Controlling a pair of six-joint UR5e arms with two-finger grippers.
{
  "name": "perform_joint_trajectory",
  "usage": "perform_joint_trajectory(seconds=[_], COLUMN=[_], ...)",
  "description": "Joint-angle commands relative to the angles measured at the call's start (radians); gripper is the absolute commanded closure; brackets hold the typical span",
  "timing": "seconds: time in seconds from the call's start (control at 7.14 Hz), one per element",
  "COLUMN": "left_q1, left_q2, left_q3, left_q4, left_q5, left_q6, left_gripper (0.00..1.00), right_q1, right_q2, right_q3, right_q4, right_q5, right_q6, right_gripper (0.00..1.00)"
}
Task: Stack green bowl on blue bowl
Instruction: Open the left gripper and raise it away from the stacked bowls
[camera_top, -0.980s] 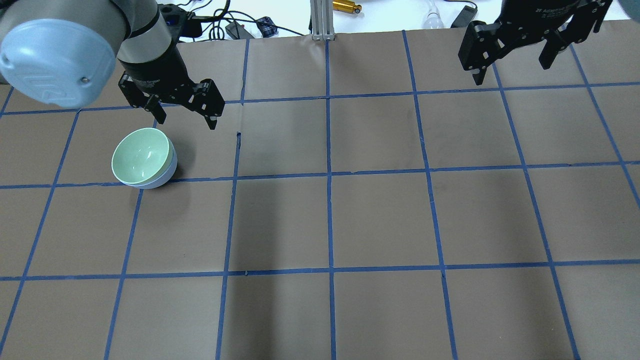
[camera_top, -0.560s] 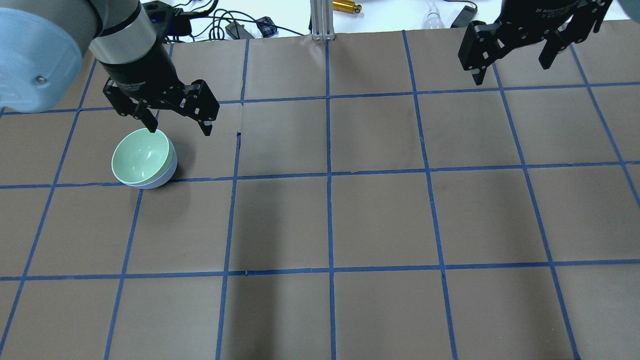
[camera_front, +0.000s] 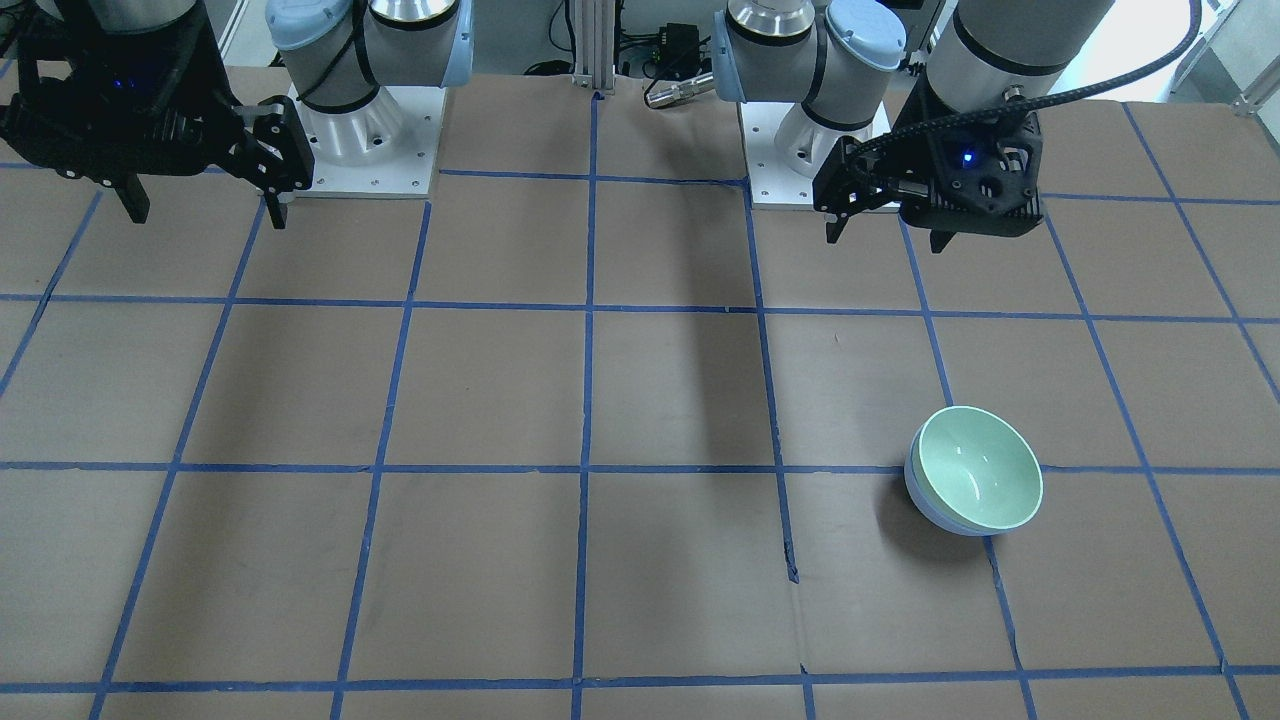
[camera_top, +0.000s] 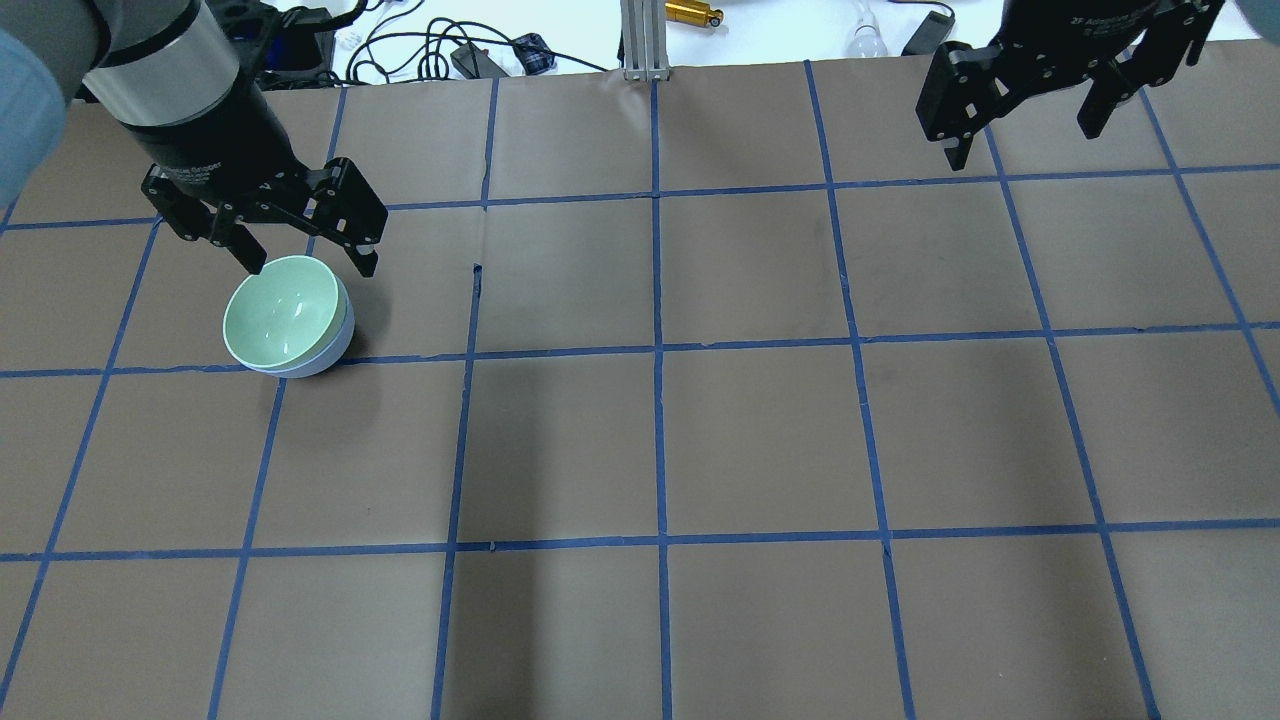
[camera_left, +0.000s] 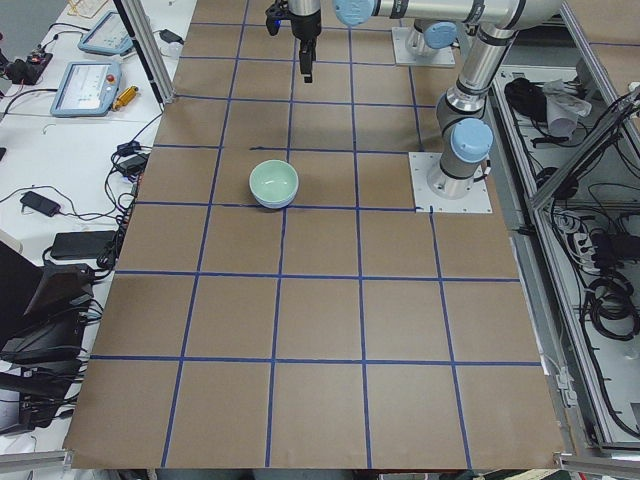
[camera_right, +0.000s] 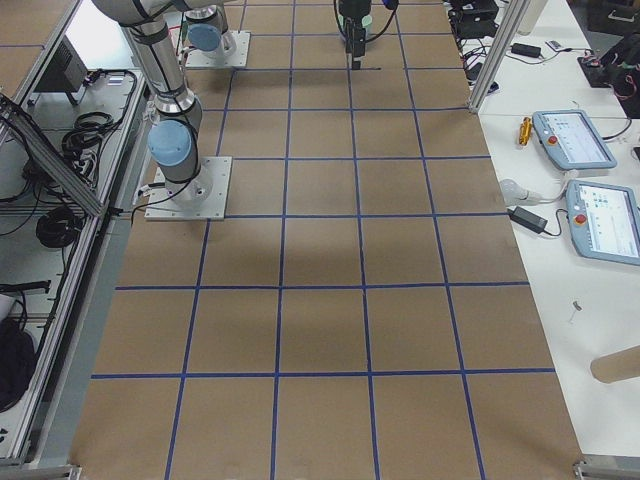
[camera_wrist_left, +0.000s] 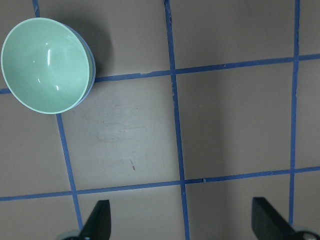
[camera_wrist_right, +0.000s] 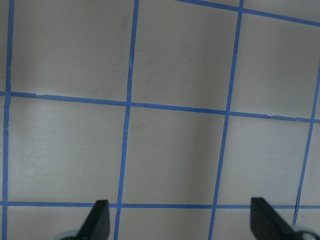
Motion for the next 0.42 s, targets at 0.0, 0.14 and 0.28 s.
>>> perform_joint_trajectory(seconds=[0.0,0.14,0.28], left_q1=[0.001,-0.001,-0.001], left_q2=[0.001,0.001,0.003], left_q3=[-0.004,-0.007,-0.008], left_q4=[-0.001,-0.001,-0.001], left_q5=[-0.004,-0.004,-0.004], left_q6=[-0.003,-0.003,-0.005], left_gripper=[0.00,0.00,0.00], right_q1=[-0.002,0.000,-0.002], right_q2=[0.000,0.000,0.000], right_q3=[0.000,0.000,0.000], right_q4=[0.000,0.000,0.000], right_q5=[0.000,0.000,0.000], right_q6=[0.000,0.000,0.000], right_gripper=[0.00,0.00,0.00])
